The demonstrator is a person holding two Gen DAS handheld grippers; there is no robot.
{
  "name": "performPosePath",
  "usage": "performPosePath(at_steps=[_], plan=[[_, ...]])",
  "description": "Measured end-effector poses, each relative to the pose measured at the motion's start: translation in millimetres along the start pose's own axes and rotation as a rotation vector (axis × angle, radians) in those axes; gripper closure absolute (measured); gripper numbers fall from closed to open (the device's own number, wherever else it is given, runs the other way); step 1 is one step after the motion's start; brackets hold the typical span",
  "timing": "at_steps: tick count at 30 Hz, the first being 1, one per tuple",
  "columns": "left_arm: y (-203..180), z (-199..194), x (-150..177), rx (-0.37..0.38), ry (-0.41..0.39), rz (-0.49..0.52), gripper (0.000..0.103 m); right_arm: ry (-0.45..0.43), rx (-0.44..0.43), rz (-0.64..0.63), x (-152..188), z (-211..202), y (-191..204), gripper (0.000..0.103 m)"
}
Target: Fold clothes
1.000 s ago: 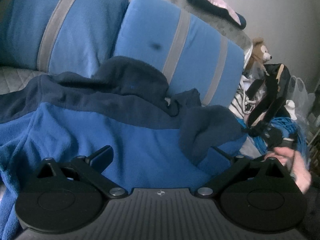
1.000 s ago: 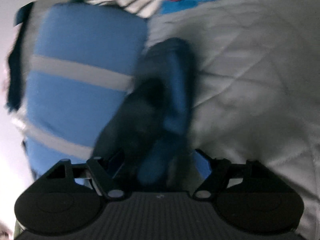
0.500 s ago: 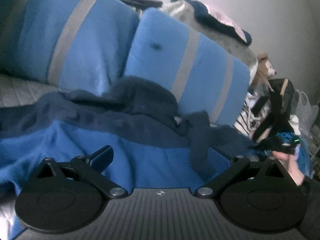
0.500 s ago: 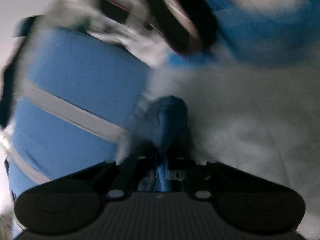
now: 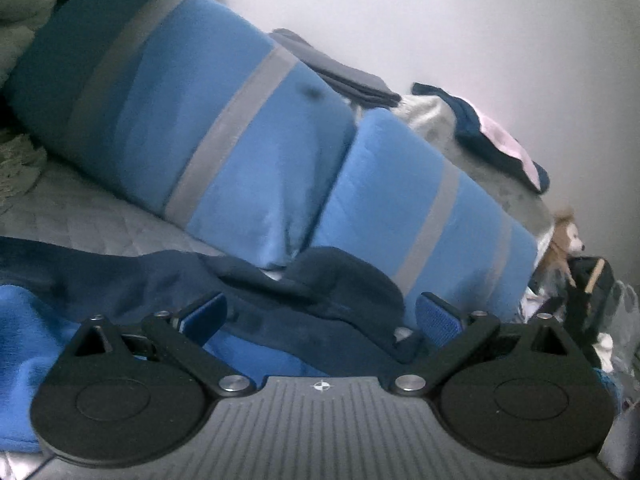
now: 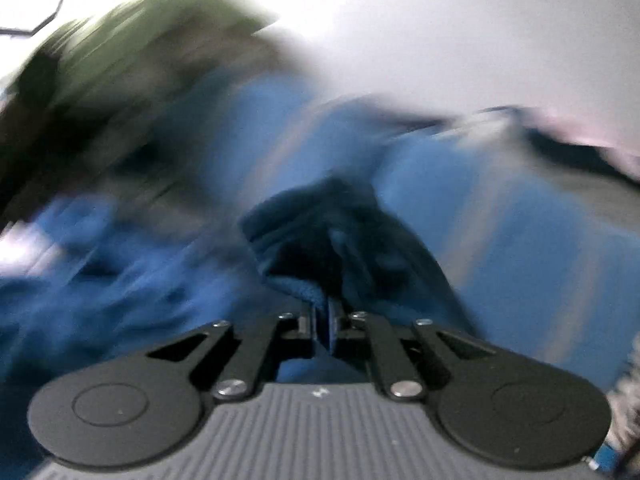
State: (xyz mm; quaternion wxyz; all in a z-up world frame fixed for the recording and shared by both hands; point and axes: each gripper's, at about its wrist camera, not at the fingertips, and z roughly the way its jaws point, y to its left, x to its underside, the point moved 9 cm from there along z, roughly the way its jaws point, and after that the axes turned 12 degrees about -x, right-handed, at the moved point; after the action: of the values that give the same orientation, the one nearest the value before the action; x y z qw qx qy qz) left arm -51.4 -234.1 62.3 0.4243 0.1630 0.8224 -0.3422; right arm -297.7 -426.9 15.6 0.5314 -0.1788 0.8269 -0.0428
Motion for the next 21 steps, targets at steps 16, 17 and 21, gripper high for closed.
performPosePath(at_steps=[16, 17, 21], plan=[[-6.6, 3.4, 11.2, 0.062, 0.069, 0.002, 0.000, 0.228, -0.550, -0.171, 39.5, -14.4, 75.4, 0.072], [-7.6, 4.0, 12.6, 0.067, 0.082, 0.002, 0.000, 0.197, -0.554, -0.137, 35.6, -16.0, 72.9, 0.067], [-10.4, 11.6, 33.2, 0.100, 0.213, -0.019, 0.000, 0.117, -0.565, -0.081, 23.0, -19.9, 75.7, 0.058]])
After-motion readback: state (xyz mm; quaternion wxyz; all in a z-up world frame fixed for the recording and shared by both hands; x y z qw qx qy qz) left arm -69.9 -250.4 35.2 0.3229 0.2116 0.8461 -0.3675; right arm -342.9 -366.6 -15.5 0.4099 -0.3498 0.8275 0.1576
